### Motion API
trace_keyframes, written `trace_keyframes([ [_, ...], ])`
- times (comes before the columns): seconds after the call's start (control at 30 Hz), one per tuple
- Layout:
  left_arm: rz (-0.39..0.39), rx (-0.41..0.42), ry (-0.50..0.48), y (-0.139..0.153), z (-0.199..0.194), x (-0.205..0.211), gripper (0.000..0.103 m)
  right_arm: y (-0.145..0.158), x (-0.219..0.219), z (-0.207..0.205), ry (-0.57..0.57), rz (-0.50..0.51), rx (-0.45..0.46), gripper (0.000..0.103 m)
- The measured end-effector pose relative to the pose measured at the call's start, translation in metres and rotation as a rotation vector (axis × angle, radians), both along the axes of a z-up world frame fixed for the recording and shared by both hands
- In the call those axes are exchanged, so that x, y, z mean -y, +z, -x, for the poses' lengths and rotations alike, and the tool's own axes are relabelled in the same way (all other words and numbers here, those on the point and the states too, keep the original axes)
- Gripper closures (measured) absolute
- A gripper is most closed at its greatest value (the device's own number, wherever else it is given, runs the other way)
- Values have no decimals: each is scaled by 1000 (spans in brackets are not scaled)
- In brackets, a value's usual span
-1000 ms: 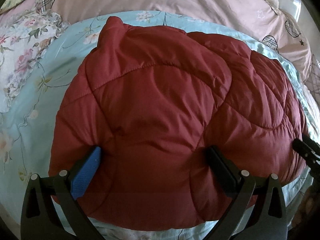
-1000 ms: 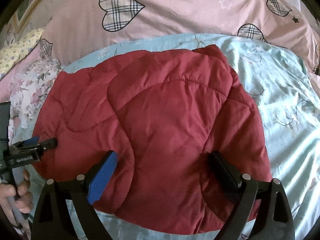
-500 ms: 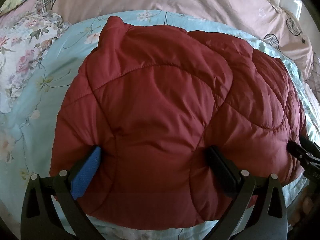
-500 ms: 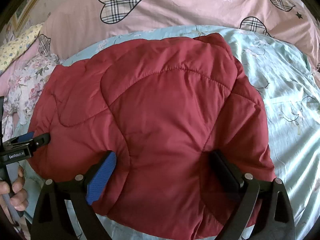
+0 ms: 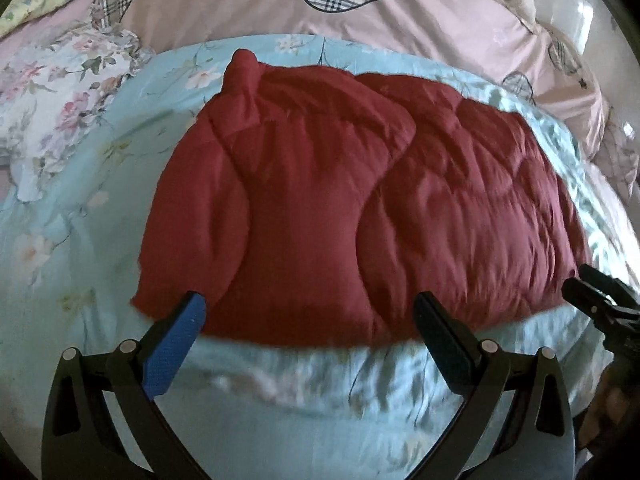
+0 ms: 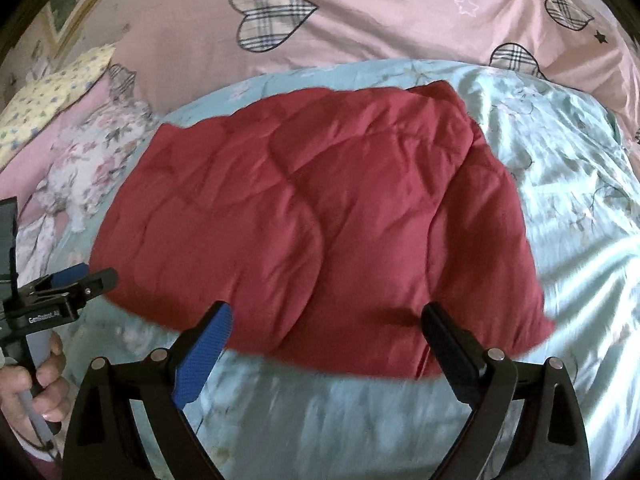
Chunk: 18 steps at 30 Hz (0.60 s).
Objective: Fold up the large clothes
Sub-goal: 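Lift both grippers away from the folded coat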
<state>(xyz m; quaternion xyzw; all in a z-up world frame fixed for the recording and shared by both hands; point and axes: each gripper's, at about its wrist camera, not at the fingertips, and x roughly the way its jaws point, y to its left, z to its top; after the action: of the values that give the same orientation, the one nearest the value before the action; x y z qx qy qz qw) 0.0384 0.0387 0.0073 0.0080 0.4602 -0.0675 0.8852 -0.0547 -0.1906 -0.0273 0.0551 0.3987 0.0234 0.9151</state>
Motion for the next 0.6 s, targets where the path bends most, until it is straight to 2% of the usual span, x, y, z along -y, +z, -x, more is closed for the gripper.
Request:
trace_keyframes([
  [0.23,-70,1,-31,0,33,5,0,1,-15,30,50,-5,-22,2],
  [0.37,-85,12,-37,14,41,9,0,14,-22,42,59,23,-11,2],
  [0.6,-91,37,-18,41,38,23,0,38,-26,37,13,41,16,1],
])
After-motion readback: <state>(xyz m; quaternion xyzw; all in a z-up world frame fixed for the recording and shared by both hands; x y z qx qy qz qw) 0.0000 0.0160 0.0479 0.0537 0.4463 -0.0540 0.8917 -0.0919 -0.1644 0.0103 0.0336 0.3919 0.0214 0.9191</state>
